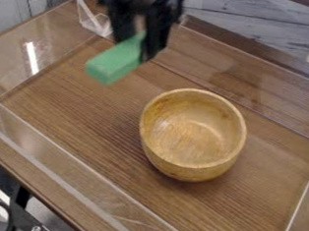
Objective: Put the green block in the brown bowl
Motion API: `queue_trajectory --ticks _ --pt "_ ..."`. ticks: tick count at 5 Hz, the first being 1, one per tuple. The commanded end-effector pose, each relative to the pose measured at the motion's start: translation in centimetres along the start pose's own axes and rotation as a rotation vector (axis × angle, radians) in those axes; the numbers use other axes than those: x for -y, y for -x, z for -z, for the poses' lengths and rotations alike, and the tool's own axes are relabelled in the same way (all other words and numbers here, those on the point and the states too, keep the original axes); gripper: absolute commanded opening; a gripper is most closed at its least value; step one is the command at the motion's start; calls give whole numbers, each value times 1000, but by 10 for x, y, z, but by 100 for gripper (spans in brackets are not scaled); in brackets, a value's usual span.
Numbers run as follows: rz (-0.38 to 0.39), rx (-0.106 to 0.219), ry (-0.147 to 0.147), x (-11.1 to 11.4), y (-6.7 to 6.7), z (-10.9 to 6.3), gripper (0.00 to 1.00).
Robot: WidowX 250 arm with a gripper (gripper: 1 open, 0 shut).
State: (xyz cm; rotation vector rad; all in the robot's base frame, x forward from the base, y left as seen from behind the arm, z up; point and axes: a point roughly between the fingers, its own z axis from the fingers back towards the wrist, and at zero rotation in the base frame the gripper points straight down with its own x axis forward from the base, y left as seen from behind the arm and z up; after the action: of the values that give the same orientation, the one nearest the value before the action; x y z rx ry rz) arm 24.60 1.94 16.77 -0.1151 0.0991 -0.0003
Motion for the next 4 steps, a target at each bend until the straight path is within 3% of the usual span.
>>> queue_trajectory --ticks 1,2,4 --pt "99 78 -14 52 2 -17 0" --pt "224 79 -29 101 23 -1 0" --pt "213 107 -64 88 37 27 0"
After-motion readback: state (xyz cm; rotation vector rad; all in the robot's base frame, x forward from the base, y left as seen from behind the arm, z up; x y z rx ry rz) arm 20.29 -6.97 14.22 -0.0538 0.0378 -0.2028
